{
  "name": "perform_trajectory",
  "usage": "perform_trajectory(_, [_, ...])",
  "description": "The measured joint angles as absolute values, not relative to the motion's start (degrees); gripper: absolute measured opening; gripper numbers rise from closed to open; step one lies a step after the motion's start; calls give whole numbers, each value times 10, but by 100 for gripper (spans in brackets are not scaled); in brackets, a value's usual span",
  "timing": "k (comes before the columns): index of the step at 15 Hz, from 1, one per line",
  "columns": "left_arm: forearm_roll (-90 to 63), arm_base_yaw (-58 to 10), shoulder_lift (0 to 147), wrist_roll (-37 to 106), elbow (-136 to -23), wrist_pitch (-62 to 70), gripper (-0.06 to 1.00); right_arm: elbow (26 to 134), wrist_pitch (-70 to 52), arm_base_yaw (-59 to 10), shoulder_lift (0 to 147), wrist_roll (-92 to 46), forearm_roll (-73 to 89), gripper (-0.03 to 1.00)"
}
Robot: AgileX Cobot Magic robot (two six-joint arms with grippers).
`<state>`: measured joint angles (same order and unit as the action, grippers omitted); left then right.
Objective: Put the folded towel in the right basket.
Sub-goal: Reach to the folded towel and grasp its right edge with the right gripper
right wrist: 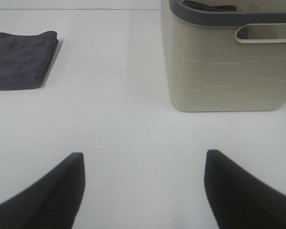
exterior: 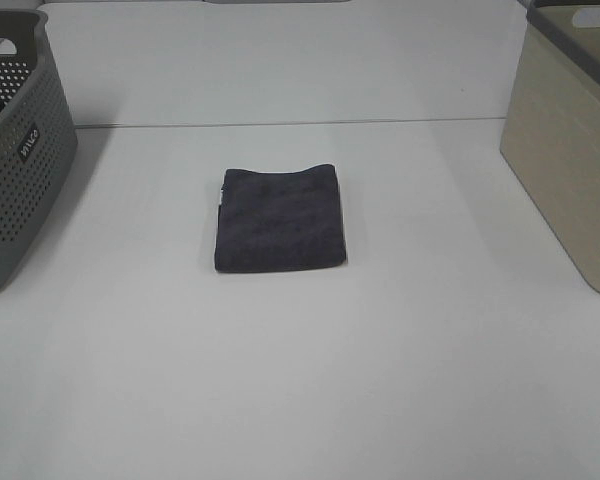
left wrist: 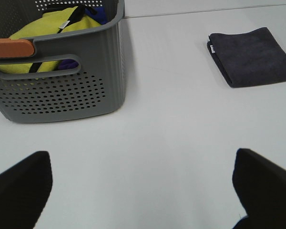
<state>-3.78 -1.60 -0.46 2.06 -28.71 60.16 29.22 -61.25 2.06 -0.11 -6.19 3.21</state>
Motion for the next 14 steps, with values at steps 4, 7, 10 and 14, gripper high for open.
perform_trajectory(4, [-38,-16,-5,21,-287,602,98,292,-612,21,-1,-62,32,68])
perform_trajectory(7, [-38,-16,-5,21,-287,602,98,292,-612,21,-1,-62,32,68])
perform_trajectory(10, [-38,-16,-5,21,-287,602,98,292,-612,21,-1,-62,32,68])
perform_trajectory(14, [-38,-16,-5,21,-287,602,98,292,-612,21,-1,-62,32,68])
